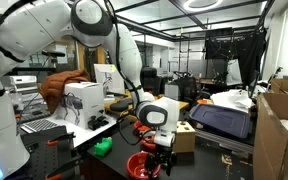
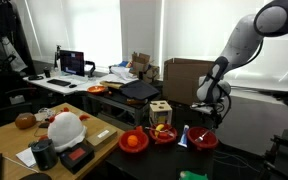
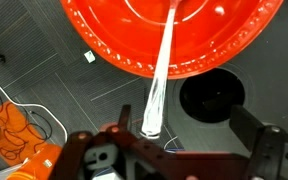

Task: Remove the spoon from the bowl

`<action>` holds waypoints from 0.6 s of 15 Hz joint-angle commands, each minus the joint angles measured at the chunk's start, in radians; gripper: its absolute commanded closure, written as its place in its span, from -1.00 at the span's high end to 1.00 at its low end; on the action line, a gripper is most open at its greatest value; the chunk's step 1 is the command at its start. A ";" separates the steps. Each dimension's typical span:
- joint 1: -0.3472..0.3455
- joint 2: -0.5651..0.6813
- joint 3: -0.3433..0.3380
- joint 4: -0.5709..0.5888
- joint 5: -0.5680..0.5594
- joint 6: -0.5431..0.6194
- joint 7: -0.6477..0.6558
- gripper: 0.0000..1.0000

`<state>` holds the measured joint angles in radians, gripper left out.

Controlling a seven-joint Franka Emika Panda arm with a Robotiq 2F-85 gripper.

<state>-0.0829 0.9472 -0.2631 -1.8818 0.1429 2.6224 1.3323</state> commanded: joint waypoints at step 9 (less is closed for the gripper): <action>0.015 -0.033 0.006 -0.054 0.016 0.015 -0.079 -0.77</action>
<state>-0.0799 0.9473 -0.2531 -1.8956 0.1431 2.6224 1.2811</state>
